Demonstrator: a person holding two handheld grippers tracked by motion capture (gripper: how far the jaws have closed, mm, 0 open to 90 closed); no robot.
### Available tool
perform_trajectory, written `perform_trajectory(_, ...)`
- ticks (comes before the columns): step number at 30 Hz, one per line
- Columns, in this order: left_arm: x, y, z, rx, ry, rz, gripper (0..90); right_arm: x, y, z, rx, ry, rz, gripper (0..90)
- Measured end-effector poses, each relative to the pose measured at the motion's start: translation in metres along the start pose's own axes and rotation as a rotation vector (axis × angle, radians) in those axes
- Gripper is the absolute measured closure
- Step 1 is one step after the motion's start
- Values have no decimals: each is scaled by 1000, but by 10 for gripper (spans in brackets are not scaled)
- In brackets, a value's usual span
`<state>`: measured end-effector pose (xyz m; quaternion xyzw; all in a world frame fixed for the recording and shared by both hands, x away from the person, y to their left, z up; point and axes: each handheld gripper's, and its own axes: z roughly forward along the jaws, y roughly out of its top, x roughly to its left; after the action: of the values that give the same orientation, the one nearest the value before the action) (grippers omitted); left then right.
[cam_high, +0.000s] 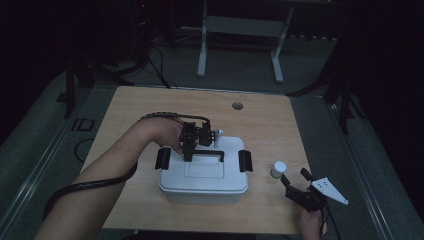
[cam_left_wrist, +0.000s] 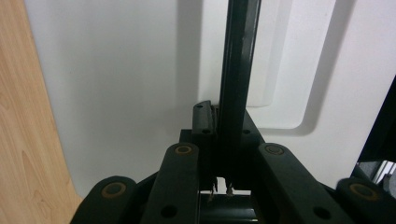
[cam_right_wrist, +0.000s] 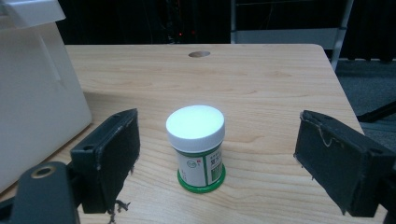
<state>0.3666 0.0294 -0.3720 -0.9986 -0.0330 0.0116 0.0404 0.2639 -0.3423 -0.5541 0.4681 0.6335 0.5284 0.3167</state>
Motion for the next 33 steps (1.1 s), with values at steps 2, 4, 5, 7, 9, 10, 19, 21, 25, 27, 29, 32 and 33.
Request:
perform_trajectory(2, 0, -1, 0, -8, 9, 11, 834, 0, 0, 0, 0, 1, 0, 136)
perform_trajectory(4, 0, -3, 0, -25, 18, 6, 834, 0, 0, 0, 1, 0, -1, 136)
perform_trajectory(5, -1, -4, 0, -30, 18, 8, 835, 0, 0, 0, 1, -1, -1, 136)
perform_trajectory(7, -1, -4, -1, -33, 20, 9, 835, 0, 0, 0, 2, -1, -1, 137)
perform_trajectory(9, -1, -4, -1, -38, 22, 13, 835, 0, 0, 0, 3, -2, -2, 137)
perform_trajectory(10, -1, -5, -1, -35, 18, 9, 835, 0, 0, 0, 3, -3, -2, 136)
perform_trajectory(19, -2, -7, -7, -39, 18, 0, 835, 1, 0, 0, 4, -3, -3, 137)
perform_trajectory(21, -2, -7, -10, -37, 20, 0, 835, 0, 0, 0, 3, -3, -1, 137)
perform_trajectory(25, -3, -9, -18, -59, 34, -1, 835, 0, 0, 0, 1, -3, 0, 137)
perform_trajectory(27, -4, -10, -23, -71, 36, -1, 835, 0, 0, 0, 1, -3, 0, 136)
perform_trajectory(29, -5, -11, -27, -74, 32, -8, 835, 0, 0, 0, 1, -3, 2, 136)
perform_trajectory(32, -6, -14, -33, -68, 42, -13, 835, 0, 0, 0, 1, -3, 1, 136)
perform_trajectory(33, -6, -15, -35, -67, 46, -17, 835, 0, 0, 0, 2, -3, 0, 136)
